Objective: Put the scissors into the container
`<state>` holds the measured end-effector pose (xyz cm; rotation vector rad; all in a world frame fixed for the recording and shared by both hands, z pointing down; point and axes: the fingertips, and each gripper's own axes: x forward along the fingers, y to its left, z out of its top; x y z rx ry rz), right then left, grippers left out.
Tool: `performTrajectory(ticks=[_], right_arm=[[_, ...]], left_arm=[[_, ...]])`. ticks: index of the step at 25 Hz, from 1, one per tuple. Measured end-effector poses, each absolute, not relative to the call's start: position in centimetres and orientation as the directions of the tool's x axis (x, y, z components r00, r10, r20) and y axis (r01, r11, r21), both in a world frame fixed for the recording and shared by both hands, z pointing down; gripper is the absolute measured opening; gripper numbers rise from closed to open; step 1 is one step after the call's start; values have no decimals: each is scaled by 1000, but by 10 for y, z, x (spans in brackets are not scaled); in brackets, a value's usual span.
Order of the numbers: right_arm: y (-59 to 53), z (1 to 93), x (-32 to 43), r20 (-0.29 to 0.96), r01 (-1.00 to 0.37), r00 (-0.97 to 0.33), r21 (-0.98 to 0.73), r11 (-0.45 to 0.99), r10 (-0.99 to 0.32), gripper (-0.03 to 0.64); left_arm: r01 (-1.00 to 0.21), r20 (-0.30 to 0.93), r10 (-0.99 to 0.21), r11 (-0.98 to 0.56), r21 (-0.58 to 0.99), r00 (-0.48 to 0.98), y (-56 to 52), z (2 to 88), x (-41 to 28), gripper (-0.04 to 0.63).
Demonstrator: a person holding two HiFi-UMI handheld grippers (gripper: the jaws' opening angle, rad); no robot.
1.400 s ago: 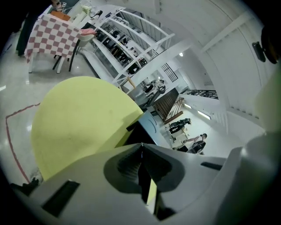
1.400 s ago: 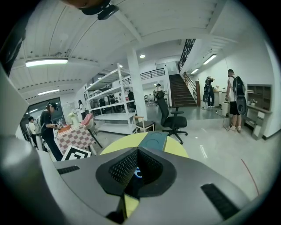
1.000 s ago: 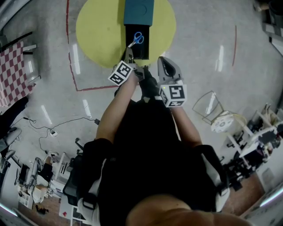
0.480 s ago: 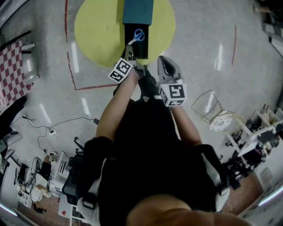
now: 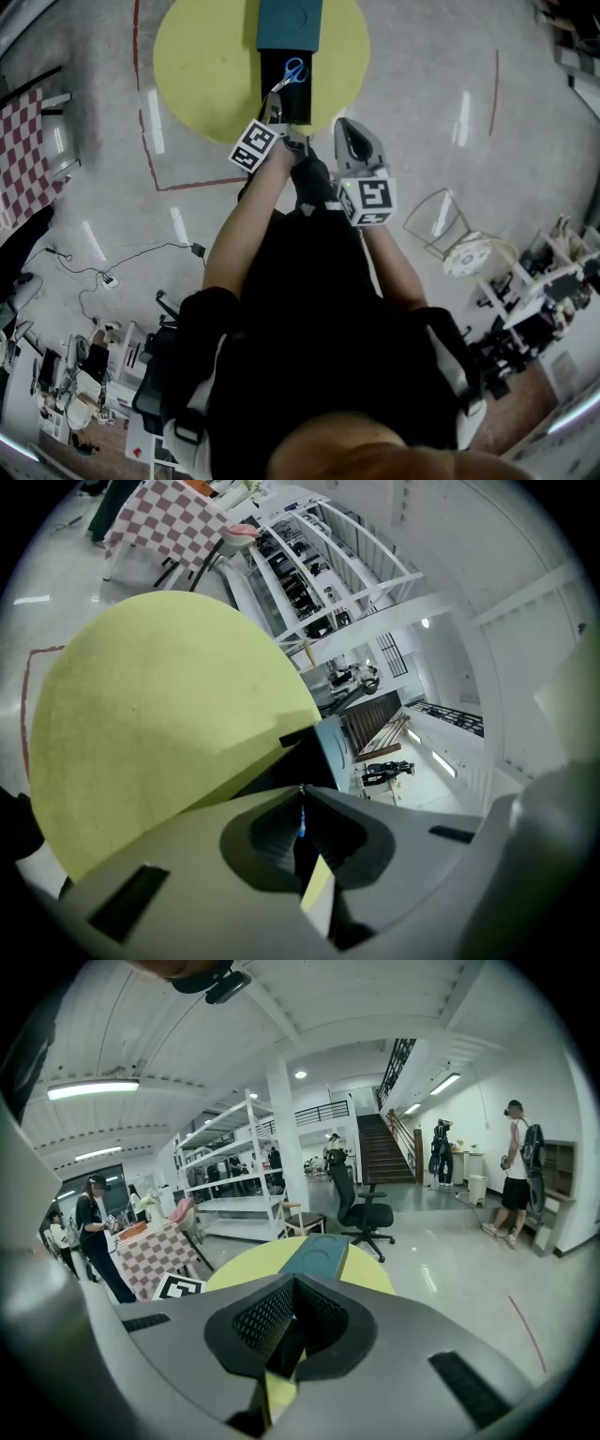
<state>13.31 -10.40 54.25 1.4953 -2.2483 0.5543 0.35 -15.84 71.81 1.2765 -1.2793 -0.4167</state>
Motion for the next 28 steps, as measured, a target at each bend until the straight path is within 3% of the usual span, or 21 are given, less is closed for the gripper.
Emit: performTrajectory(ticks=[28], right_arm=[[-103, 536, 127, 503, -924, -370, -111, 366, -781, -3]], left_arm=[[-255, 479, -811, 411, 875, 336, -151, 725, 3, 11]])
